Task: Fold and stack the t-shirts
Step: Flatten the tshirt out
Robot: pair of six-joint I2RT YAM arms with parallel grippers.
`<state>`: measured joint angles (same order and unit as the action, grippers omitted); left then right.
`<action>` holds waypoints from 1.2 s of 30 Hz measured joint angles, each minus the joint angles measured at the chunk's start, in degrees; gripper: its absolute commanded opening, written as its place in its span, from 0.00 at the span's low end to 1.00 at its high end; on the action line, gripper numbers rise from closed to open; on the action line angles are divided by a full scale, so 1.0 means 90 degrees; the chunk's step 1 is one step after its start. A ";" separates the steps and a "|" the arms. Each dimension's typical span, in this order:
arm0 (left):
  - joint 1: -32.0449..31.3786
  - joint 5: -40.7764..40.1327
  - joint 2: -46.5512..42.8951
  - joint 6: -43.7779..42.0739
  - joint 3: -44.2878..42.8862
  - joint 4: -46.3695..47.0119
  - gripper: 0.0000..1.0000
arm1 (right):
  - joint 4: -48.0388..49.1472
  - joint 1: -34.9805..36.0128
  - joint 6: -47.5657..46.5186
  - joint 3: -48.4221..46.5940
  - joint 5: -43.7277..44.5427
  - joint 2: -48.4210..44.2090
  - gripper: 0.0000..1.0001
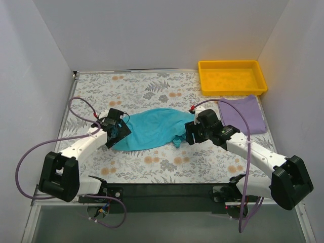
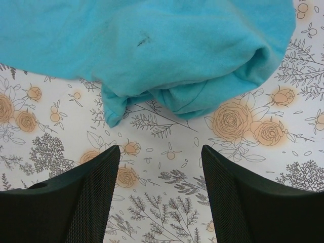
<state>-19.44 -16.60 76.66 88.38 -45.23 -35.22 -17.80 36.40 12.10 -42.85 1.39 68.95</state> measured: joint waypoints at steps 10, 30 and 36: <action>0.0357 -0.0070 0.0024 0.0228 0.0631 -0.0078 0.75 | 0.0000 0.0000 0.0012 0.0000 -0.0272 -0.0036 0.62; 0.0168 -0.0260 0.0512 -0.0226 0.0500 0.0032 0.57 | 0.0002 0.0000 -0.0053 0.0000 0.0124 0.0012 0.65; -0.0017 -0.0367 0.0610 -0.0172 0.0454 0.0075 0.40 | 0.0005 0.0000 -0.0056 0.0000 0.0192 0.0143 0.64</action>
<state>-19.59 -19.90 82.15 86.83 -41.15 -34.54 -17.76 36.40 11.60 -42.85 3.11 70.24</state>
